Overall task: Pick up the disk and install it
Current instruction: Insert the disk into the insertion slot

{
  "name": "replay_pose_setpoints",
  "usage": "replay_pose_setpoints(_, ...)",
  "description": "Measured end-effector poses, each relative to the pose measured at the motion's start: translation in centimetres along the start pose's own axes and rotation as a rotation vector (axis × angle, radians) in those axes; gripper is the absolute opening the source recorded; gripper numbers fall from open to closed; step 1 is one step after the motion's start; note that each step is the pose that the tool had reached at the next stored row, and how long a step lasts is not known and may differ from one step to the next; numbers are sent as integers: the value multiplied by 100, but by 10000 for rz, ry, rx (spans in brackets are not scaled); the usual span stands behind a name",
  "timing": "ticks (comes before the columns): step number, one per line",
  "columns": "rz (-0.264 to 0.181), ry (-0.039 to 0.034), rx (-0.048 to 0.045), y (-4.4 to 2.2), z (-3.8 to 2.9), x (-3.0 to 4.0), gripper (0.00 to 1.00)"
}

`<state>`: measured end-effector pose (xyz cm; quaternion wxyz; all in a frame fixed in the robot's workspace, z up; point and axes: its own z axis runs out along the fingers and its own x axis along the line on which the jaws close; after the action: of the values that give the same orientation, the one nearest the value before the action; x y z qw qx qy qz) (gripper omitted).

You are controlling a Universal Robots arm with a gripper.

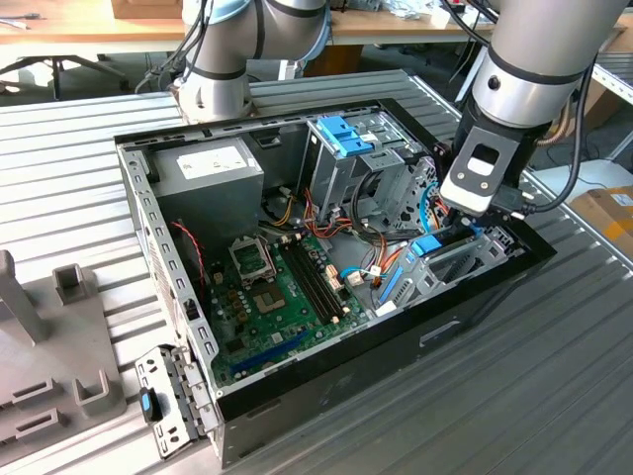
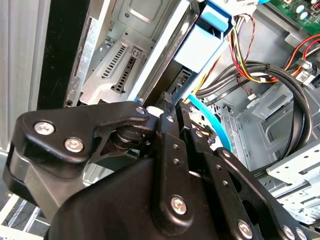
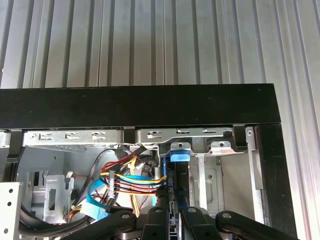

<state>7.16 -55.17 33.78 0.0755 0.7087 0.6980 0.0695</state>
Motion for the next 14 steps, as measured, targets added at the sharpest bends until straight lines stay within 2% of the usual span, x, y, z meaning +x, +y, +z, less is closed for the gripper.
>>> replay_pose_setpoints(1,5,28,-1,-2,11,2,16)
replay_pose_setpoints(4,-9,-32,-1,1,2,0,16)
replay_pose_setpoints(14,-8,-38,0,-5,23,0,16)
